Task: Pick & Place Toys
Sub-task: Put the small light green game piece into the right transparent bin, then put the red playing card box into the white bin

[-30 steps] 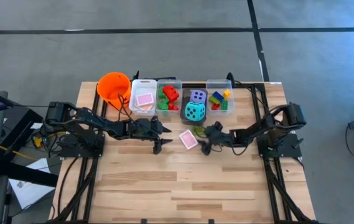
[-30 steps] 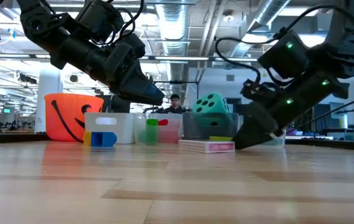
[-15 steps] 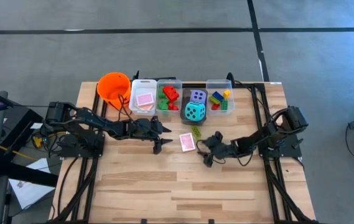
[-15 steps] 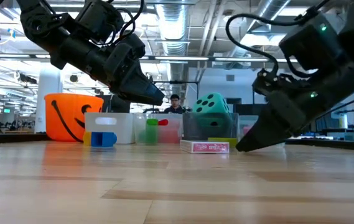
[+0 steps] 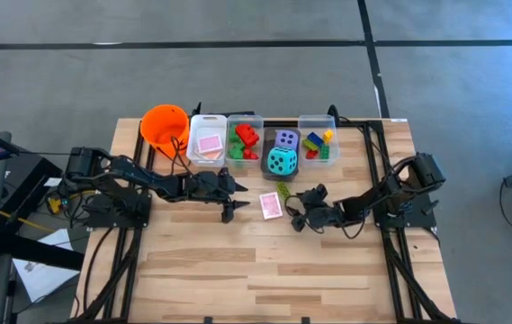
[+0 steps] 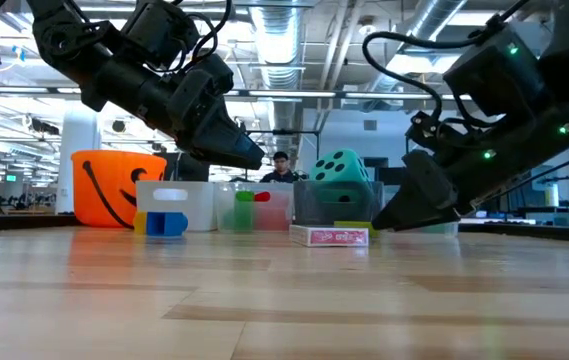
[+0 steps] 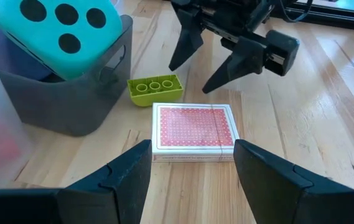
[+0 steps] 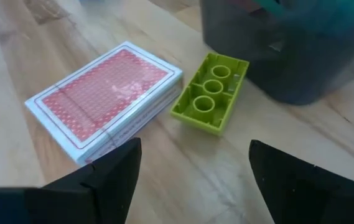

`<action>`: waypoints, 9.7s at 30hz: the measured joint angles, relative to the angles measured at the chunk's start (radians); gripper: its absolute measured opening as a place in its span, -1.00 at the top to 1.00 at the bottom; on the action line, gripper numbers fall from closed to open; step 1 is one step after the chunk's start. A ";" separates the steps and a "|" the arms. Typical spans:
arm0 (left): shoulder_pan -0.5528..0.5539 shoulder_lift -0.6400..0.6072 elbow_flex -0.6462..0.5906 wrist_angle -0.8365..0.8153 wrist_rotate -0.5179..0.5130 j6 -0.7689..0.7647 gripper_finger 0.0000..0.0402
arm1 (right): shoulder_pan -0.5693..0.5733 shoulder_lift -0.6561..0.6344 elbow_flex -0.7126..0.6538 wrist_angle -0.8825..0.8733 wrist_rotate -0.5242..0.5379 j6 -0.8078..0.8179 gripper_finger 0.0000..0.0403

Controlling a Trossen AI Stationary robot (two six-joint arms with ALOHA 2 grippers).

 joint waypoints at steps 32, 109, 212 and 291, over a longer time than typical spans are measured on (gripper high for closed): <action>0.000 0.000 0.000 0.000 0.000 0.000 -0.10 | -0.130 0.251 0.234 0.057 -0.078 -0.005 -0.45; 0.000 0.000 0.000 -0.061 0.000 0.000 -0.10 | 0.098 0.010 0.410 -0.478 0.486 -0.164 0.57; 0.000 0.000 0.000 -0.061 0.000 0.000 -0.10 | 0.081 -0.082 -0.028 -0.411 0.053 0.290 -0.22; -0.003 0.000 0.000 -0.062 -0.001 0.006 -0.10 | 0.049 -0.365 0.101 -0.409 0.197 0.032 -0.88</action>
